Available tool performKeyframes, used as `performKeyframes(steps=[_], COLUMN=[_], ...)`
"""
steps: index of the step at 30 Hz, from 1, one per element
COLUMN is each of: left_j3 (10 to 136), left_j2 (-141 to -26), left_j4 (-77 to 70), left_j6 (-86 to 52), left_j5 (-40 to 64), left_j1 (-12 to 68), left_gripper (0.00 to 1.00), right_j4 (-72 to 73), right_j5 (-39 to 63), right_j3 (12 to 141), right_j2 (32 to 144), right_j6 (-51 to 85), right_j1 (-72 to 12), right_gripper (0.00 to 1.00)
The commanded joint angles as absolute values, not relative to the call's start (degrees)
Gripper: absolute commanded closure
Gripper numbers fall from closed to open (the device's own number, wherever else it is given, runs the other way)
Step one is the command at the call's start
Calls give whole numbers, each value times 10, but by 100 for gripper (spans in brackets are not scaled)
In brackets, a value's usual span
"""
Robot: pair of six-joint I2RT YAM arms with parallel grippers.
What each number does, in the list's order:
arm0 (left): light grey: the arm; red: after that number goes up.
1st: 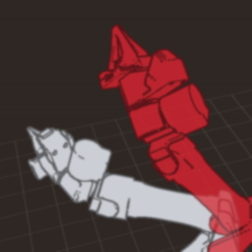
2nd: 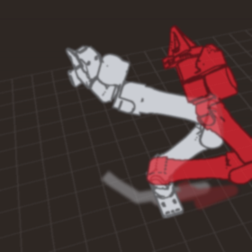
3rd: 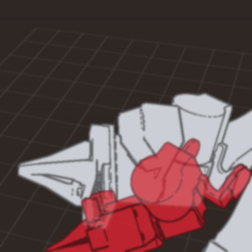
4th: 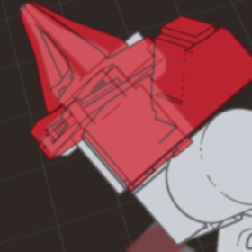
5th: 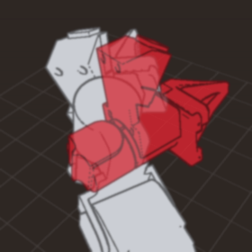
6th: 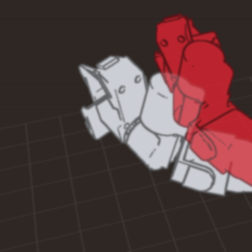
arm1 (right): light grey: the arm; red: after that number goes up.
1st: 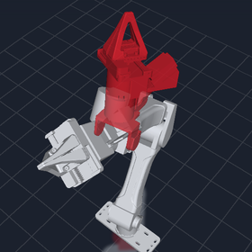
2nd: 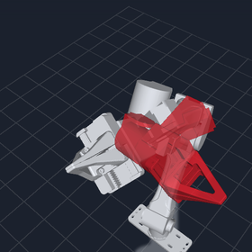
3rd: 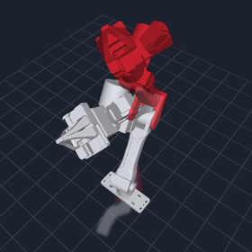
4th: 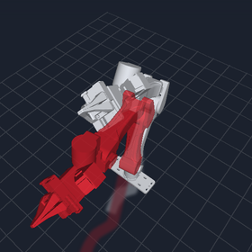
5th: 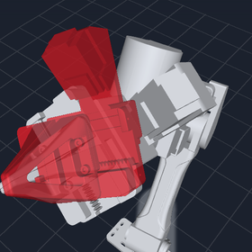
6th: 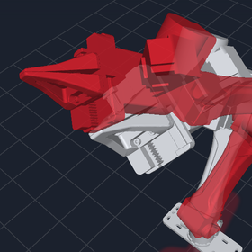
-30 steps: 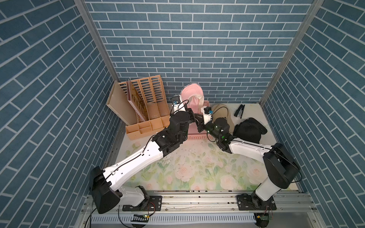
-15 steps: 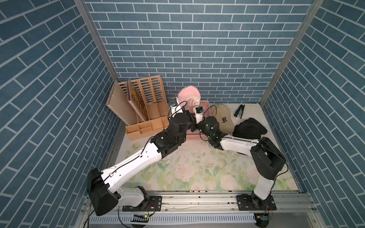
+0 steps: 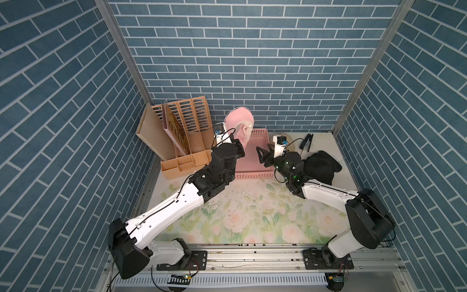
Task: Turn the baseball cap inside out
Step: Turn over the baseball cap.
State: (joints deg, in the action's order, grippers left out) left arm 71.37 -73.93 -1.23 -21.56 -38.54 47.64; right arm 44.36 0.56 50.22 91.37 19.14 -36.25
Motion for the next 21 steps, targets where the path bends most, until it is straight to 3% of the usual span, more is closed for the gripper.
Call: performKeyframes(steps=[1, 6, 21], left_j3=[760, 801, 825], left_j2=[-749, -764, -760], left_j4=[11, 63, 112], left_j6=[-175, -132, -125], left_j5=[-323, -287, -221], left_j1=[475, 472, 468], left_gripper=[100, 100, 100], right_j4=[461, 495, 560], right_j5=[40, 88, 110], right_j3=[534, 515, 488], right_j2=[946, 938, 914], right_j6=[155, 127, 151], right_j1=[-366, -364, -321], right_gripper=[34, 37, 37])
